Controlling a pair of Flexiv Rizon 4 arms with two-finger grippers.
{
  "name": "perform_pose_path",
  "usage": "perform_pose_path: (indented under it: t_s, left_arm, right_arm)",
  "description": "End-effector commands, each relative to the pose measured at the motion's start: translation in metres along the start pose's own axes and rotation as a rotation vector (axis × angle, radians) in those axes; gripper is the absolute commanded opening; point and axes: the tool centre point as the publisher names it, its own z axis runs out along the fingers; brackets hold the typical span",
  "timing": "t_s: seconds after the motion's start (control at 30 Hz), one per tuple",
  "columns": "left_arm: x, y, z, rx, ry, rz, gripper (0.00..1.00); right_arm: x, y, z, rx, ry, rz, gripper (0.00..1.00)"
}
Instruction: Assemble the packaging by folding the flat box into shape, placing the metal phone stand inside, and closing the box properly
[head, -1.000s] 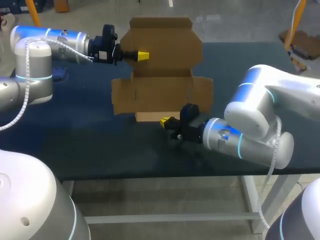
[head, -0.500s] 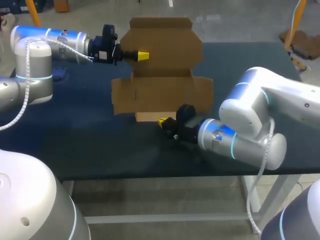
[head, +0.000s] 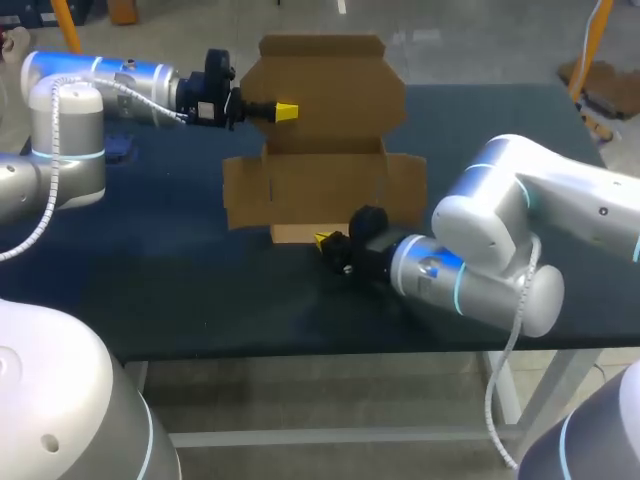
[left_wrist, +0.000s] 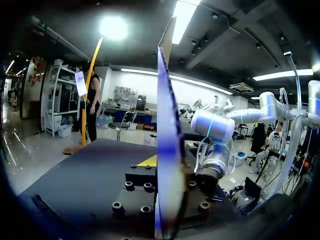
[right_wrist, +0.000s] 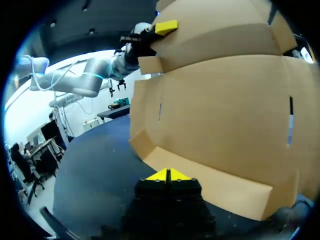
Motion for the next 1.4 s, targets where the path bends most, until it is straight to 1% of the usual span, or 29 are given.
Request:
perform_pose_path:
  t_s: [0.03, 0.5, 0.83, 1.23, 1.4]
  left_arm:
    - [-0.001, 0.002, -0.001, 0.001, 0.007, 0.0, 0.0]
    - [-0.001, 0.002, -0.001, 0.001, 0.007, 0.0, 0.0]
    - [-0.001, 0.002, -0.001, 0.001, 0.007, 0.0, 0.0]
    - [-0.001, 0.002, -0.001, 0.001, 0.007, 0.0, 0.0]
    - [0.014, 0.002, -0.001, -0.009, 0.001, 0.038, 0.0]
  right_arm:
    - [0.001, 0.0, 0.01, 0.002, -0.236, 0.006, 0.0]
    - [-0.004, 0.0, 0.021, 0.0, -0.278, 0.01, 0.0]
    - [-0.007, -0.002, 0.021, -0.001, -0.302, 0.02, 0.0]
    - [-0.007, -0.002, 0.021, -0.001, -0.302, 0.02, 0.0]
    - [-0.007, -0.002, 0.021, -0.001, -0.302, 0.02, 0.0]
